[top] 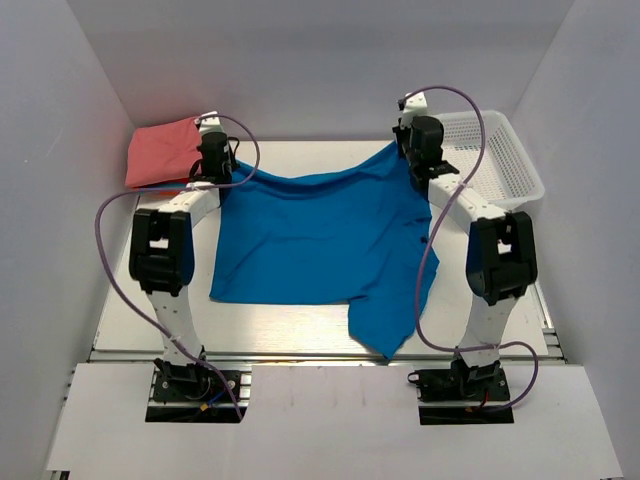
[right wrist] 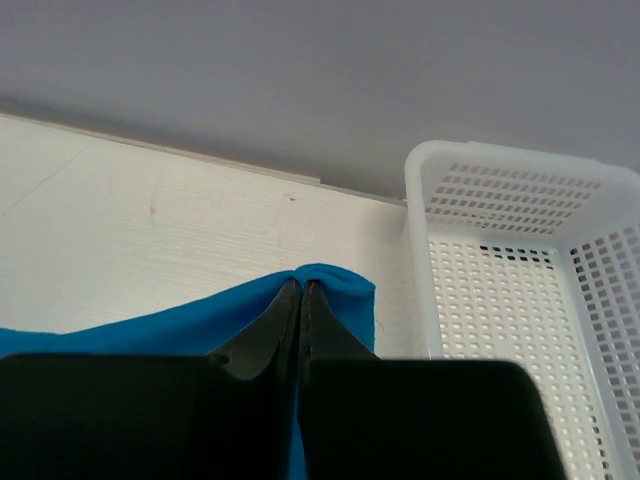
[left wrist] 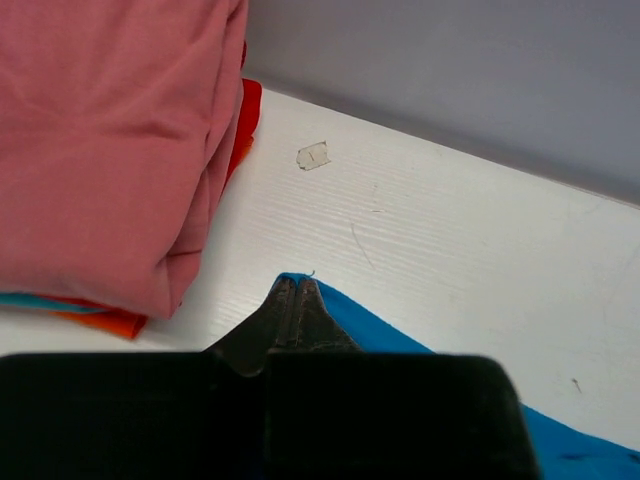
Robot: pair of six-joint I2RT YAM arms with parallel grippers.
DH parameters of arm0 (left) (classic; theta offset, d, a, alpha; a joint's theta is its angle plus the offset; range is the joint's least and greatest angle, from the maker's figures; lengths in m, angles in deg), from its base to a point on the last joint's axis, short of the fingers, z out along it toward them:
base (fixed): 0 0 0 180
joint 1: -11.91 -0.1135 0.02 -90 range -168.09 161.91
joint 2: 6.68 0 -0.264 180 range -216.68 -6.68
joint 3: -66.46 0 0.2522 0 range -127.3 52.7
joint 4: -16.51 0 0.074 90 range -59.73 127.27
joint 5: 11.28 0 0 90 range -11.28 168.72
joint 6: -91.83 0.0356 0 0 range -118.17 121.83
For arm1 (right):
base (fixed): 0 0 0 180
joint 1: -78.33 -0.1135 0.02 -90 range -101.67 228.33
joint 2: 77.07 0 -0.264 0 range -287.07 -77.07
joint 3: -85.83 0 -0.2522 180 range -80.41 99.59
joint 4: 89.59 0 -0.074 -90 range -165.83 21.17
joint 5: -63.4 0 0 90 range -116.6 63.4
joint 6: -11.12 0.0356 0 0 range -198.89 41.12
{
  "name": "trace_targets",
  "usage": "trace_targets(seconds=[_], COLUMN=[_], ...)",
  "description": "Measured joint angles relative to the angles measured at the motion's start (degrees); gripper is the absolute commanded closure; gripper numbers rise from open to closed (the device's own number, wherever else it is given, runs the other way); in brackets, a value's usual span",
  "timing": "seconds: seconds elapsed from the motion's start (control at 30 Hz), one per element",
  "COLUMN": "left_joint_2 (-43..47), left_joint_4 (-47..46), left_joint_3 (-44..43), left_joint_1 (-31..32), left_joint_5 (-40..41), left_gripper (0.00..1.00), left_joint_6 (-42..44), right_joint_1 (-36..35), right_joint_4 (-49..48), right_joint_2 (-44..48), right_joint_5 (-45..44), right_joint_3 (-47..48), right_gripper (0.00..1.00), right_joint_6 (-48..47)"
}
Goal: Fold and stack the t-shirts
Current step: Flatten out the tshirt, then grap the side of the flattened tshirt furthest away from the robot with both arms, then fold the flattened tshirt in 1/3 of the way
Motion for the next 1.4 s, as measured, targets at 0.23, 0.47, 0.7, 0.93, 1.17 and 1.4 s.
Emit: trace_targets(seconds=[0.23,0.47,0.7,0.93,1.17,1.4], left_joint_2=[-9.8,-14.0,-14.9,-14.6,-8.0,0.9], left_joint_4=[1.8,4.2,5.4,5.6,6.4,6.6], left_joint_3=[-7.0,-10.5,-12.0,-11.5,-1.8,6.8], left_joint_1=[-1.8,-3.5,-4.7,-4.7,-4.7,-4.7], left_joint_5=[-1.5,-3.5,-6.8,-9.1,-9.7,-9.8], left_gripper=[1.00,1.00,1.00,1.00,1.00,1.00], left_joint_6=[-1.0,-3.4,-4.9,-5.0,-5.2,-5.9], right_joint_1=[1.6,3.8,4.9,4.9,4.9,4.9], right_joint_4=[3.3,7.3,8.8,11.5,13.6,13.2], right_joint_2=[-8.0,-12.4,-12.6,-11.7,-2.0,9.7], right_joint_5=[1.1,2.0,5.0,6.1,6.1,6.7], right_joint_3=[8.5,11.8,11.8,11.3,3.0,-8.1], right_gripper=[1.00,1.00,1.00,1.00,1.00,1.00], right_joint_6=[1.1,2.3,3.0,4.6,8.7,16.4])
